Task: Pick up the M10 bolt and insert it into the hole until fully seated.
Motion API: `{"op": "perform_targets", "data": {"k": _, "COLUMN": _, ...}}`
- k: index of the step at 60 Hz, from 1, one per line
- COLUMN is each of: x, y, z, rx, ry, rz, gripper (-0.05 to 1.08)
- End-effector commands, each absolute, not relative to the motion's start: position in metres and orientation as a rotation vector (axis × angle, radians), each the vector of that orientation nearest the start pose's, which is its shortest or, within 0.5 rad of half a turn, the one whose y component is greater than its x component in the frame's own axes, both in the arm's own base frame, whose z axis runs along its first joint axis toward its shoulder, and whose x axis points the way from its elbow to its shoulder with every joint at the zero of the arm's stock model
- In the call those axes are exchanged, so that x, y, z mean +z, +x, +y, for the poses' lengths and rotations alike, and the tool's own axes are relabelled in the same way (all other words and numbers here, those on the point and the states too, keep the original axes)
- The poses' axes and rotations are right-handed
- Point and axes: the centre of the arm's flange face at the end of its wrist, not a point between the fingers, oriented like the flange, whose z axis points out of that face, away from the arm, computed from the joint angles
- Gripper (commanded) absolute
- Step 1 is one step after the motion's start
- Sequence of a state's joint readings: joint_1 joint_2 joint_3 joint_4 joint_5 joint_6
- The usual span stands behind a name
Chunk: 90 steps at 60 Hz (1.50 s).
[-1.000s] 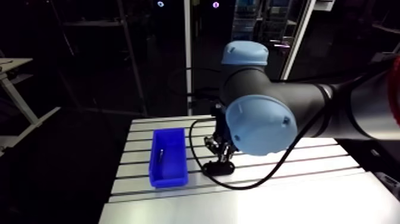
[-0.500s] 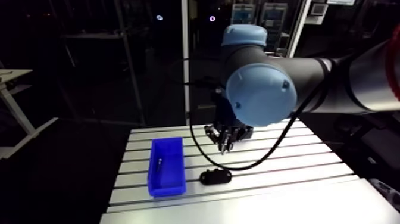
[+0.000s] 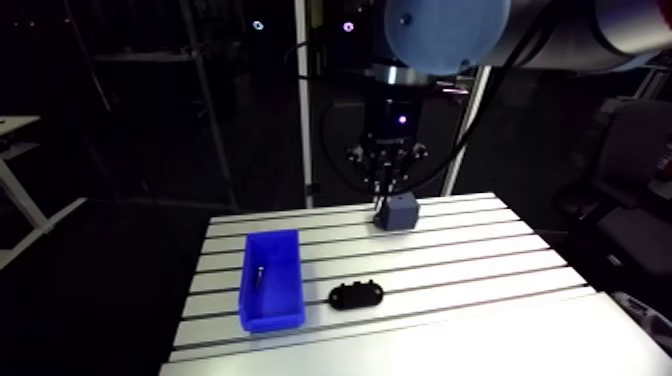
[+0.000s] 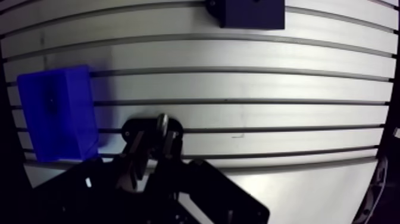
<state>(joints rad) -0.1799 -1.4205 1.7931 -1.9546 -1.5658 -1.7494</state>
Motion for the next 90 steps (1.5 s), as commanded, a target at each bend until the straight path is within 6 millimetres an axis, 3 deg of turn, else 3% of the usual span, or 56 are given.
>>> {"op": "perform_targets", "data": {"k": 1, "x": 0.383, "y": -0.617, "z": -0.012, "rx": -0.05, "ry": 0.003, "rz": 3.027, "gripper": 1.08}}
{"op": "perform_targets", "data": {"k": 7, "x": 0.383, "y": -0.636, "z": -0.006, "rx": -0.068, "ry": 0.007, "rz": 3.012, "gripper": 1.08}}
{"op": "perform_targets", "data": {"k": 11, "x": 0.388, "y": -0.653, "z": 0.007, "rx": -0.101, "ry": 0.043, "rz": 3.013, "gripper": 1.08}}
{"op": "perform_targets", "data": {"k": 31, "x": 0.368, "y": -0.685, "z": 0.03, "rx": -0.103, "ry": 0.081, "rz": 2.965, "gripper": 1.08}}
{"op": "perform_targets", "data": {"k": 60, "x": 0.337, "y": -0.714, "z": 0.054, "rx": -0.012, "ry": 0.093, "rz": 2.921, "gripper": 1.08}}
{"op": "perform_targets", "data": {"k": 90, "x": 0.323, "y": -0.724, "z": 0.056, "rx": -0.012, "ry": 0.119, "rz": 2.909, "gripper": 1.08}}
